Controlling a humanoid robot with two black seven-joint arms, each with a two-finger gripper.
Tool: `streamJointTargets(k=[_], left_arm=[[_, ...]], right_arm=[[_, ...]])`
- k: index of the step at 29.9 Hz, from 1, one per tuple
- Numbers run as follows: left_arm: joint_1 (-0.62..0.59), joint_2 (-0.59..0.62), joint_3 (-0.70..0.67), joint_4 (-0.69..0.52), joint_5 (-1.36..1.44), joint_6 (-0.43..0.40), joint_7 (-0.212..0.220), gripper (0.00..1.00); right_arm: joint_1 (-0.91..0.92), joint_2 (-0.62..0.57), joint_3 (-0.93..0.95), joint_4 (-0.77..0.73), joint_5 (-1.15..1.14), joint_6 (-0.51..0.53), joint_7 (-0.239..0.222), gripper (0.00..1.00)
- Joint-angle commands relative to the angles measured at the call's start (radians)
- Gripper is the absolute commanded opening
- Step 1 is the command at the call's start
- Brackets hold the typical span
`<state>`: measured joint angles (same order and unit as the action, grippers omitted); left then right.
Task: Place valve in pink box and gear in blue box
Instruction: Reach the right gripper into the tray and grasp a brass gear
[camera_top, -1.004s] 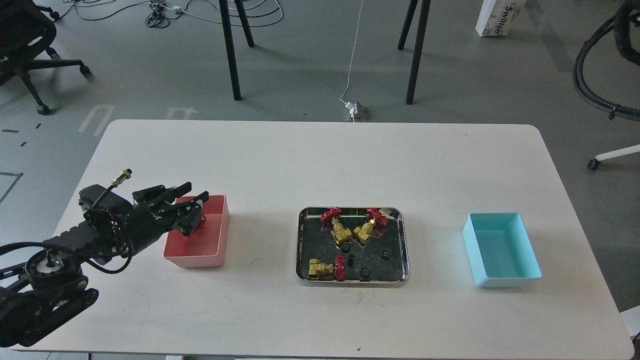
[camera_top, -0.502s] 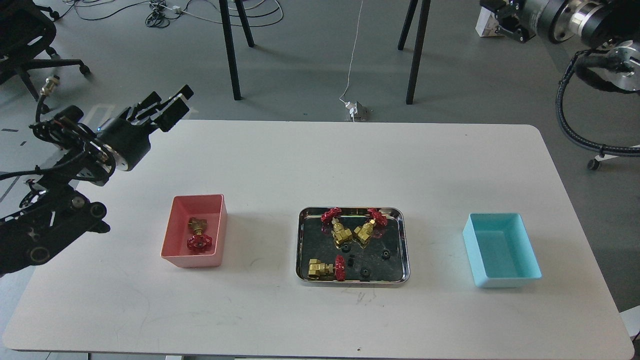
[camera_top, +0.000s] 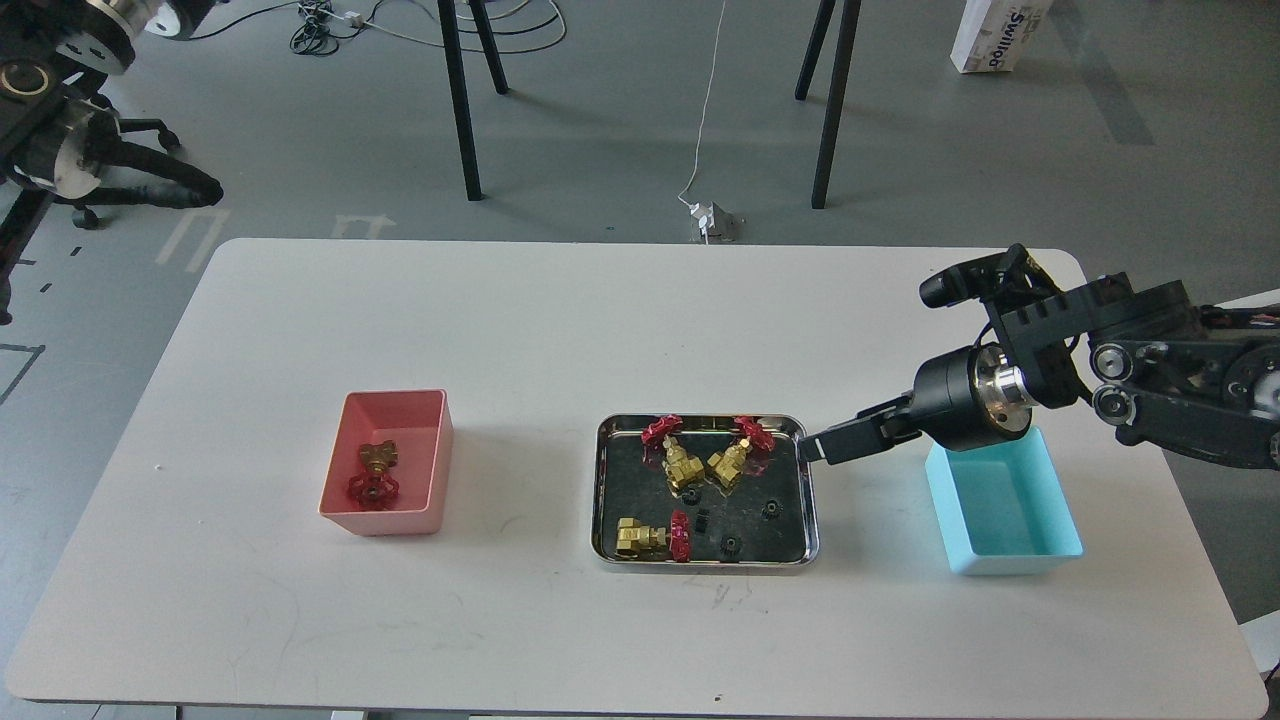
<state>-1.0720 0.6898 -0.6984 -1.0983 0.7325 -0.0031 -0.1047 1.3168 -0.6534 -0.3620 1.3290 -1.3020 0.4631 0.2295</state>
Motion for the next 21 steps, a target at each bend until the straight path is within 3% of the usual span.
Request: streamJointTargets(k=[1,7,12,17,21], left_arm=[[-0.043,0.004,0.0,0.014,-0.004,0.0,0.002,0.97],[-0.075,0.005,0.0,0.023,-0.004,0.003,0.004,0.97],[-0.092,0.008,0.0,0.032,-0.005,0.003,0.004,0.97],[-0.098,0.008,-0.001,0.038,-0.005,0.003,0.004,0.97],[-0.117,0.008,0.0,0.049,-0.005,0.002,0.004,0.97]], right_arm=[[0.007,0.075,-0.086,-0.063,-0.065,0.009,0.01,0.99],[0.001,0.247,-0.112,-0.189,-0.079,-0.011,0.021,0.95],[-0.002,0.356,-0.123,-0.258,-0.082,-0.047,0.083,0.85],[0.004,0.452,-0.195,-0.31,-0.092,-0.06,0.088,0.73],[-0.005,0.506,-0.199,-0.376,-0.117,-0.073,0.087,0.72]])
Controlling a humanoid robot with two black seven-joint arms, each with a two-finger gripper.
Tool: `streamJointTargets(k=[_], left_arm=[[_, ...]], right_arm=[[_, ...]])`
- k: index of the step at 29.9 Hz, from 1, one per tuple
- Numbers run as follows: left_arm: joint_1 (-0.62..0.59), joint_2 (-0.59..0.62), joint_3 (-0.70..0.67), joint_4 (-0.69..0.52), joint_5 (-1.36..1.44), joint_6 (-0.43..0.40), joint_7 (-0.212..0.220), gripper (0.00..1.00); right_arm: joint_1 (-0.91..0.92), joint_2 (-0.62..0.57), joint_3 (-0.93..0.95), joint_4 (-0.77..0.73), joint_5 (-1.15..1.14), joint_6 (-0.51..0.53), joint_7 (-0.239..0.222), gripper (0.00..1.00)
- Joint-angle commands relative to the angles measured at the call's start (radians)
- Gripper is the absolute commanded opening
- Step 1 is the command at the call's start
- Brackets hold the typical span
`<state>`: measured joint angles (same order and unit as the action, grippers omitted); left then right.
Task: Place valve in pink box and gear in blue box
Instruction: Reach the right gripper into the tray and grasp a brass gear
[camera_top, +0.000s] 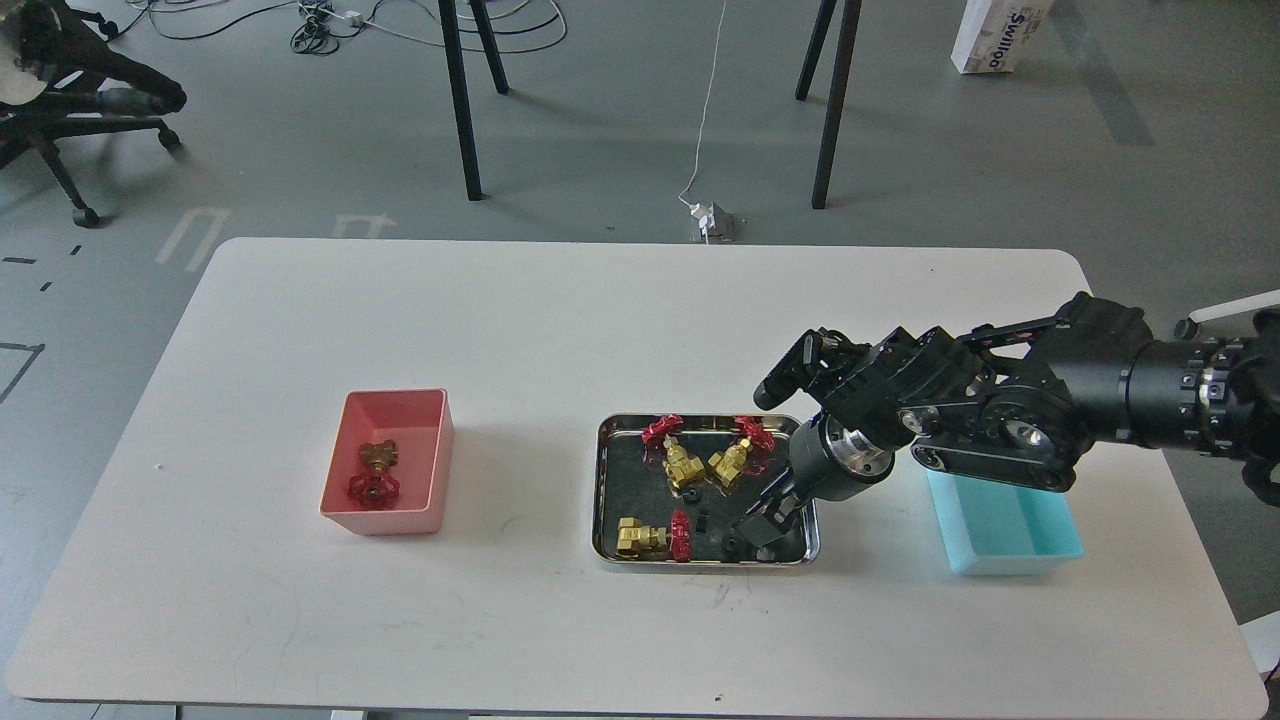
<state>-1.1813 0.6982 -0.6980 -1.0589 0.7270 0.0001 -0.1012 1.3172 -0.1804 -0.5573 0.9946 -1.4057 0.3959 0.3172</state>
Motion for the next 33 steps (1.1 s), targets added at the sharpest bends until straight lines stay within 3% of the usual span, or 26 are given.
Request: streamJointTargets(k=[1,23,26,33], left_arm=[[-0.009,0.0,0.0,0.016,0.0,-0.002,0.0,0.97],[-0.051,0.0,0.0,0.05,-0.003,-0.005,0.0,0.97],[-0.051,0.001,0.0,0.05,-0.003,-0.005,0.0,0.97],[-0.052,0.0,0.0,0.05,-0.003,-0.005,0.0,0.97]], right_arm=[[-0.006,0.036,-0.003,-0.054,-0.013,-0.006,0.0,0.72],[-0.05,0.088,-0.055,-0.132,-0.018,-0.006,-0.001,0.72],[-0.058,0.093,-0.055,-0.134,-0.018,-0.006,-0.001,0.69],[-0.053,0.094,-0.055,-0.132,-0.018,0.0,-0.001,0.52]])
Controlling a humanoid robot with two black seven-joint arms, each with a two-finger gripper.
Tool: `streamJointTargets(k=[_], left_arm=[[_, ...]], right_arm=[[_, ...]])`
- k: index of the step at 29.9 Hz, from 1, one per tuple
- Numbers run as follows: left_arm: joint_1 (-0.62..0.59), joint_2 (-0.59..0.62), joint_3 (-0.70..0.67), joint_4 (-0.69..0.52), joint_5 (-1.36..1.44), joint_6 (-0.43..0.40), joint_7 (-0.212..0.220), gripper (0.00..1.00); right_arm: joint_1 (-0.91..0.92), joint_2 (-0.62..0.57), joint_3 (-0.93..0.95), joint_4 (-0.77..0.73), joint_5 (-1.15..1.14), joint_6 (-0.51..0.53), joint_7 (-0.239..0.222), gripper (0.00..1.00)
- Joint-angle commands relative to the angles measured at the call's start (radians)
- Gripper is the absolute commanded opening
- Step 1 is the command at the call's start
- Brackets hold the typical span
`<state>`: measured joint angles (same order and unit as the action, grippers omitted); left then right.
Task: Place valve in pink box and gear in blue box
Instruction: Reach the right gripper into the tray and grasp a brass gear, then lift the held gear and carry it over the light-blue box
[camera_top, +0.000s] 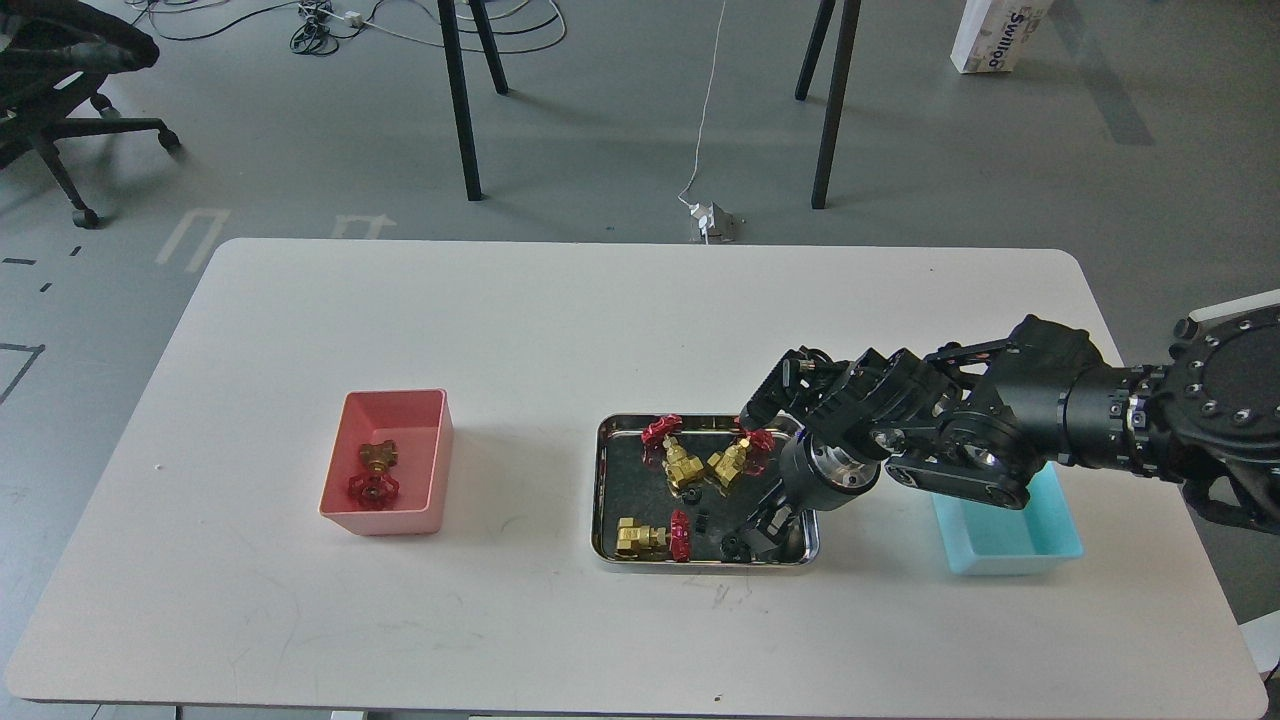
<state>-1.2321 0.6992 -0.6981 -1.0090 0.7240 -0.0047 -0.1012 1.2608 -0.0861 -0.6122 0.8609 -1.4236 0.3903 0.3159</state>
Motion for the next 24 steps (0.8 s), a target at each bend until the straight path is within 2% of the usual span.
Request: streamJointTargets(k=[1,16,21,24], left_arm=[[-0.001,-0.001,0.0,0.0,0.0,0.0,0.0,0.97],[-0.001,0.0,0.0,0.009,0.0,-0.001,0.0,0.97],[0.0,0.014,0.002,0.009,0.0,-0.001,0.0,0.97],[0.0,0.016,0.003,0.012,0.0,-0.003,0.0,0.97]], right_arm=[[0.003,0.0,0.0,0.003,0.0,0.005,0.0,0.51],[0.029,0.0,0.0,0.018,0.002,0.059,-0.001,0.01],[0.086,-0.029,0.023,0.046,0.022,0.065,0.0,0.01],[0.149,-0.156,0.072,0.125,0.044,0.091,0.002,0.01]])
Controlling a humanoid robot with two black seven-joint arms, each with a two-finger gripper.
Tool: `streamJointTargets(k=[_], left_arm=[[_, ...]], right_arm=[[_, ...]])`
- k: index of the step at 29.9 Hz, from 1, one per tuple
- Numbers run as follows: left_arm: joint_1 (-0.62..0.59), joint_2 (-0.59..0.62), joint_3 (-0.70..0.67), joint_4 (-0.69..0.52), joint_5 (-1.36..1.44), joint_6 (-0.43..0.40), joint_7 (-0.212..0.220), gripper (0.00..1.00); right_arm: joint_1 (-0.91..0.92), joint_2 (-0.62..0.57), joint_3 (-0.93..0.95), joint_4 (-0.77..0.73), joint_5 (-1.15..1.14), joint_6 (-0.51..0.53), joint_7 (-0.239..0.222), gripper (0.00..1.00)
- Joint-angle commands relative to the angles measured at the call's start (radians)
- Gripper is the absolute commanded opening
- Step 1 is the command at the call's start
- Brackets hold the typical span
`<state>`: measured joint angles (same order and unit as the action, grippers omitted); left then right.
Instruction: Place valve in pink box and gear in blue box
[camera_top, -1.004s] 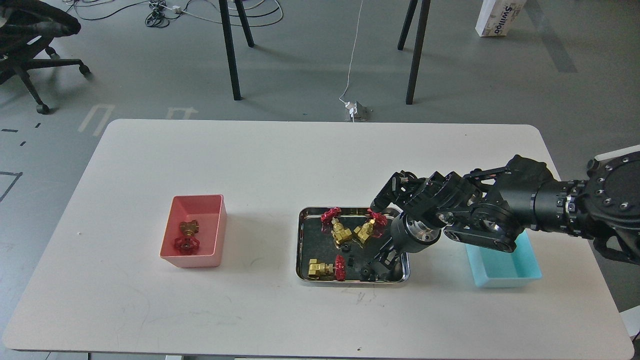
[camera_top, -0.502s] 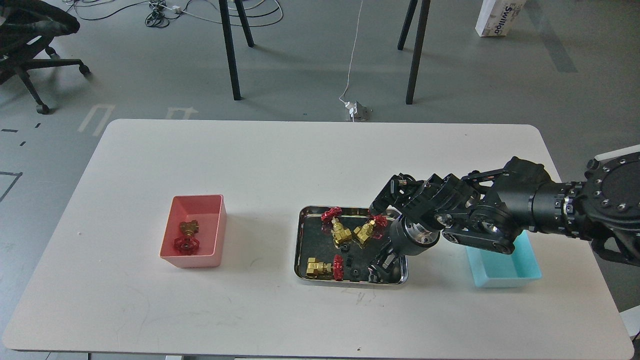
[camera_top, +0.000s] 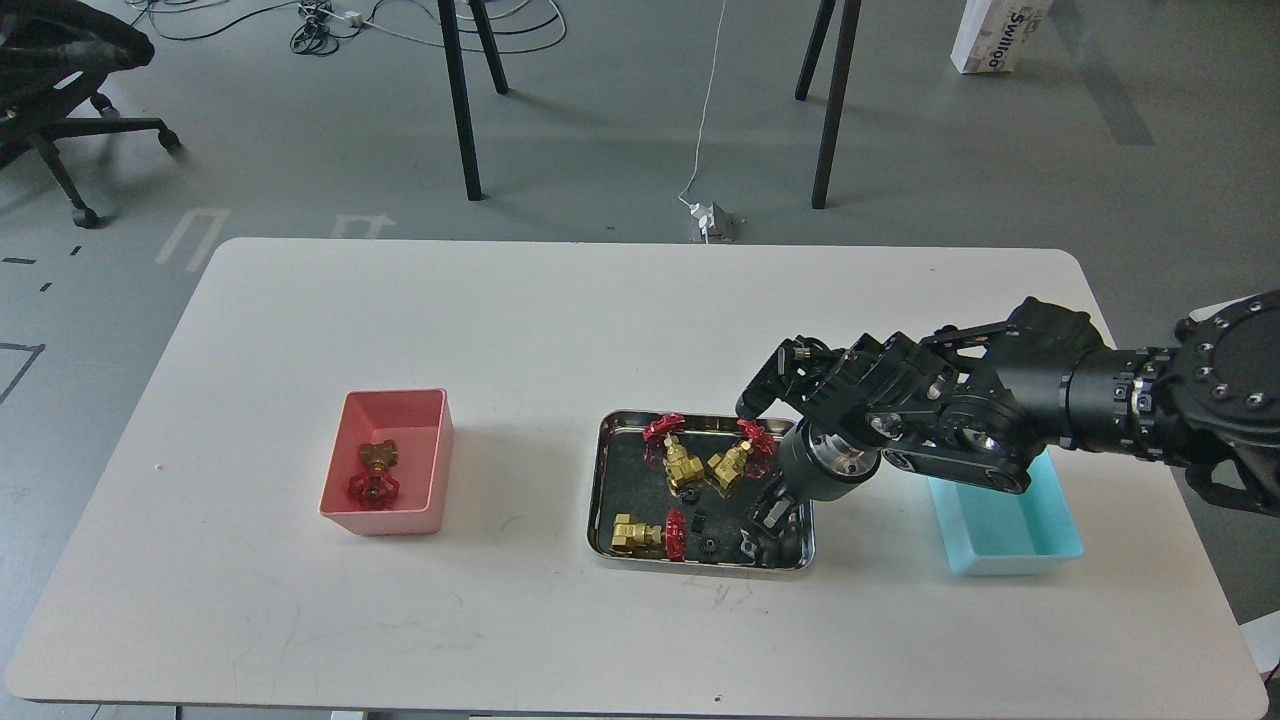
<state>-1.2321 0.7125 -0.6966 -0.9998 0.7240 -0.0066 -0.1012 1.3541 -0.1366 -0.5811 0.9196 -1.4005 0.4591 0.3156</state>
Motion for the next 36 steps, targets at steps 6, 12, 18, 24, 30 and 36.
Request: streamJointTargets(k=[6,12,18,24,30,36], left_arm=[[0.002,0.002,0.003,0.006,0.002,0.002,0.0,0.97],[0.002,0.002,0.002,0.006,0.002,0.0,-0.002,0.97],[0.002,0.011,0.0,0.006,0.002,-0.001,-0.002,0.97],[0.0,0.021,0.0,0.007,0.002,-0.003,-0.003,0.97],[0.002,0.021,0.003,0.01,0.002,0.003,-0.002,0.97],[0.003,0.021,0.012,0.01,0.003,0.008,0.005,0.97]], right_arm=[[0.109,-0.42,0.078,0.267,0.038,0.03,0.002,0.01],[0.082,-0.698,0.072,0.37,0.025,0.03,0.002,0.01],[-0.007,-0.794,0.081,0.367,0.005,0.03,0.002,0.02],[-0.024,-0.772,0.122,0.315,0.012,0.03,0.0,0.42],[-0.093,-0.745,0.233,0.311,0.061,0.027,-0.01,0.9],[-0.099,-0.747,0.305,0.311,0.139,0.027,-0.015,0.94]])
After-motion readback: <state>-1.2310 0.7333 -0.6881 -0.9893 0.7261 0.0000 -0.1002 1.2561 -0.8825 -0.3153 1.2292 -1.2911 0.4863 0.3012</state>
